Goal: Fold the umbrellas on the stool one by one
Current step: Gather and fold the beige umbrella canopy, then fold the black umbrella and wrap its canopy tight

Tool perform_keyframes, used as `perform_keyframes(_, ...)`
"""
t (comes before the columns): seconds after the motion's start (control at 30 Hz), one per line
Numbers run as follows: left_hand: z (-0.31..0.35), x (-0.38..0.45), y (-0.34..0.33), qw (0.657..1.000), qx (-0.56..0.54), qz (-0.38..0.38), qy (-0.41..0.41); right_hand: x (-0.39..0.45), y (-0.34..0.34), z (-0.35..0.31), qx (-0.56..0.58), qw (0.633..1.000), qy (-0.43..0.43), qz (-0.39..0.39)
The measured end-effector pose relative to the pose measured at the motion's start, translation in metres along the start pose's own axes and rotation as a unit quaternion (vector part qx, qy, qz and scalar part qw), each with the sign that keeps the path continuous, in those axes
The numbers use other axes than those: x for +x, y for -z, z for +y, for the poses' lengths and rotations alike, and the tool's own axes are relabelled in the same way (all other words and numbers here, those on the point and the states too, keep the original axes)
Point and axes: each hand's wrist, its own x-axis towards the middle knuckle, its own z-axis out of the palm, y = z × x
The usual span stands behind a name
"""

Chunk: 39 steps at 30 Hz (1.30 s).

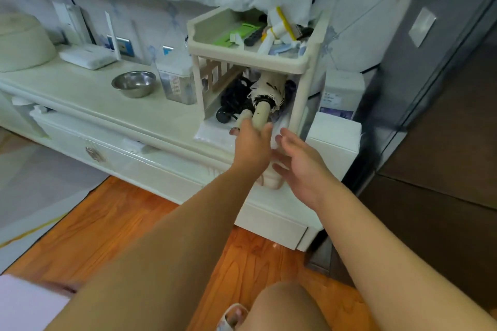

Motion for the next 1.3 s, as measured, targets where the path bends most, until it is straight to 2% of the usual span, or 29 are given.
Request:
perform_keyframes(0.13, -0.005, 0.036, 0.003, 0.981, 0.189, -0.005, -0.044, 0.004, 0.012, 0.003, -0.044, 0.998, 0.022, 0.025)
perform_keyframes(0.23, -0.019, 0.040, 0.015, 0.969, 0.240, 0.045, -0.042, 0.008, 0.014, 0.005, -0.063, 0.998, 0.015, 0.015)
perform_keyframes(0.33, -0.019, 0.047, 0.018, 0.951, 0.305, 0.035, -0.035, 0.012, 0.011, 0.003, -0.072, 0.997, 0.010, 0.017)
perform_keyframes(0.4, -0.018, 0.045, 0.020, 0.952, 0.303, 0.018, -0.024, 0.011, 0.005, 0.000, -0.091, 0.996, 0.008, 0.019)
perform_keyframes(0.5, -0.021, 0.020, 0.031, 0.966, 0.258, -0.010, 0.010, 0.003, -0.011, 0.002, -0.177, 0.982, 0.028, 0.066)
perform_keyframes(0.6, -0.040, -0.031, 0.066, 0.951, 0.308, -0.012, 0.007, -0.020, -0.046, 0.010, -0.234, 0.968, 0.053, 0.078)
perform_keyframes(0.67, -0.060, -0.074, 0.106, 0.951, 0.305, -0.016, 0.040, -0.041, -0.080, 0.021, -0.255, 0.965, 0.051, 0.011)
perform_keyframes(0.73, -0.082, -0.123, 0.154, 0.946, 0.312, -0.017, 0.093, -0.064, -0.121, 0.035, -0.284, 0.954, 0.018, -0.091)
perform_keyframes(0.87, -0.121, -0.232, 0.254, 0.912, 0.341, 0.006, 0.227, -0.121, -0.214, 0.079, -0.359, 0.888, -0.030, -0.287)
perform_keyframes(1.0, -0.141, -0.342, 0.337, 0.896, 0.282, 0.097, 0.330, -0.192, -0.295, 0.115, -0.376, 0.823, -0.050, -0.423)
perform_keyframes(1.13, -0.150, -0.427, 0.389, 0.891, 0.207, 0.185, 0.358, -0.259, -0.358, 0.140, -0.374, 0.774, -0.082, -0.504)
perform_keyframes(1.3, -0.209, -0.500, 0.414, 0.869, 0.139, 0.197, 0.431, -0.316, -0.412, 0.200, -0.428, 0.730, -0.094, -0.525)
